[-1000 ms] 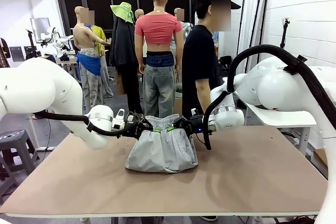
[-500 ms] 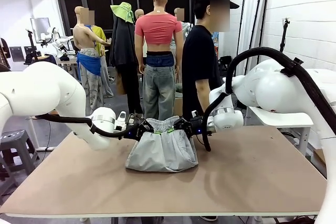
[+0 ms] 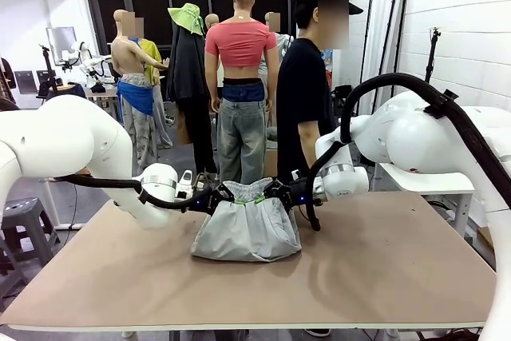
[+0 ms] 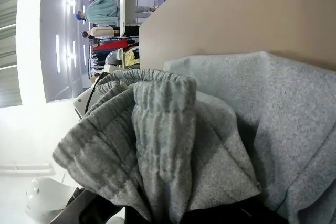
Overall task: Fold the training pants.
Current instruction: Fold the Training pants in half.
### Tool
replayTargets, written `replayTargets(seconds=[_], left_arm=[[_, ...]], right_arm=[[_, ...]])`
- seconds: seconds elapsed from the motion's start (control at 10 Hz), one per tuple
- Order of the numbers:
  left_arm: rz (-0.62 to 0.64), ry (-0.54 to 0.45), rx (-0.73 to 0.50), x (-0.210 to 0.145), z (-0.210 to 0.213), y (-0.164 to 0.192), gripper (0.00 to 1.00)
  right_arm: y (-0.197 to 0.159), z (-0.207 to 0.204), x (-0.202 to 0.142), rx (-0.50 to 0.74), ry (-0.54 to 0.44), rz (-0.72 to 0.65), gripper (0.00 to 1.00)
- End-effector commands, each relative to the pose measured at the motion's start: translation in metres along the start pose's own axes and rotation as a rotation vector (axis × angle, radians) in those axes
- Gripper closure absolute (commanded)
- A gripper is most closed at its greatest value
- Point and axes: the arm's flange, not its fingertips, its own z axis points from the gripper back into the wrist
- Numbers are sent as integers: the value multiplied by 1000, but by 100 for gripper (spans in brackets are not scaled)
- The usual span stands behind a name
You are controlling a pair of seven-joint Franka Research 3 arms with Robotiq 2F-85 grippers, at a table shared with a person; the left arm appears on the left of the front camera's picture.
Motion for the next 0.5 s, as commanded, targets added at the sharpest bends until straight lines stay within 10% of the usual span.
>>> replayTargets(seconds=[0.0, 0.2, 0.4], left_arm=[[27, -54, 57, 19, 15, 11, 100], [43, -68, 59, 21, 17, 12, 91], [55, -89, 50, 23, 22, 12, 51]], right_arm=[[-4, 17, 25, -54, -61, -30, 100], [-5, 19, 27, -40, -71, -59, 83], [-4, 22, 26, -42, -77, -67, 44]])
